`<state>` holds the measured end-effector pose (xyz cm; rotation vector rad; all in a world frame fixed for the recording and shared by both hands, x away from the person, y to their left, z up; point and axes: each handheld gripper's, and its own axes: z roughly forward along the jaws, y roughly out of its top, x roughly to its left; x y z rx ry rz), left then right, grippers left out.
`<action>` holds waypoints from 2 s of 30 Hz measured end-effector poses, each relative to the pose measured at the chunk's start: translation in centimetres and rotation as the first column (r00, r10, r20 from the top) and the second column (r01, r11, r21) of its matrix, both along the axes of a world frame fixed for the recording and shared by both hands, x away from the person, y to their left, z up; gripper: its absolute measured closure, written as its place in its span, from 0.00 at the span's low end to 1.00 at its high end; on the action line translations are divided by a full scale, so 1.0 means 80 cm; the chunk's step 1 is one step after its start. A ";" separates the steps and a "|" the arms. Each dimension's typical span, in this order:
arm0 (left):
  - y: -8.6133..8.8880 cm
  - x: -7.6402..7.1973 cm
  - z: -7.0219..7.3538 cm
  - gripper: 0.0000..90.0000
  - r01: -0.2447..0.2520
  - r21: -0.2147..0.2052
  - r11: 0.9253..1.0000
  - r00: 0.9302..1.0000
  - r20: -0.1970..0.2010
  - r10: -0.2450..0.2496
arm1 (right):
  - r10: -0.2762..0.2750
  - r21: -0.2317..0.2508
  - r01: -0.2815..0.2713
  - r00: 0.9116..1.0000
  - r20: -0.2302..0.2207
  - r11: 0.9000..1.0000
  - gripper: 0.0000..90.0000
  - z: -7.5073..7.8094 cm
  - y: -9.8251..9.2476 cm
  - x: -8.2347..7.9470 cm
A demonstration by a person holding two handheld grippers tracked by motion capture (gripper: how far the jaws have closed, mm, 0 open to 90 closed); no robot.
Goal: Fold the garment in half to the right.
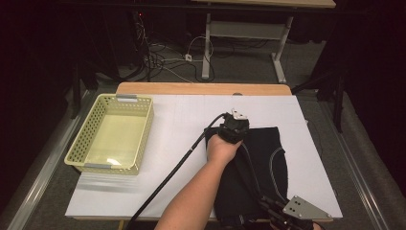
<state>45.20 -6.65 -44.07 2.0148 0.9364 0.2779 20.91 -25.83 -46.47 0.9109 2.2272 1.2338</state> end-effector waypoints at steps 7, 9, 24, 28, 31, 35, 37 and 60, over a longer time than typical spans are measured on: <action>0.015 -0.010 0.010 0.53 -0.018 -0.007 1.000 1.000 -0.006 0.018 | 0.009 0.015 -0.009 1.000 0.007 1.000 0.89 0.003 -0.003 0.003; 0.027 -0.013 0.016 0.49 -0.024 -0.016 1.000 1.000 -0.010 0.024 | 0.012 0.016 -0.012 1.000 0.007 1.000 0.89 0.003 -0.003 0.004; 0.141 -0.086 0.004 0.27 -0.020 -0.015 1.000 0.997 0.081 0.021 | 0.008 0.007 -0.008 1.000 0.009 1.000 0.89 0.003 0.003 0.007; 0.174 -0.114 -0.009 0.20 -0.016 0.007 1.000 0.994 0.105 0.015 | 0.004 0.005 -0.004 1.000 0.008 1.000 0.89 0.003 0.003 0.007; 0.198 -0.134 -0.021 0.17 -0.001 0.013 1.000 0.995 0.096 -0.001 | 0.002 0.007 -0.002 1.000 0.002 1.000 0.89 0.002 0.003 0.008; 0.226 -0.162 -0.032 0.11 0.021 0.023 1.000 0.996 0.091 -0.023 | -0.003 0.007 0.003 1.000 0.002 1.000 0.89 0.001 0.004 0.008; 0.240 -0.175 -0.034 0.08 0.040 0.014 0.999 0.996 0.080 -0.041 | -0.005 0.010 0.005 1.000 0.003 1.000 0.89 0.001 0.004 0.007; 0.282 -0.198 -0.060 0.00 0.082 -0.078 0.994 0.980 0.186 -0.067 | -0.069 0.072 0.061 0.991 0.118 0.996 0.64 0.048 -0.007 -0.006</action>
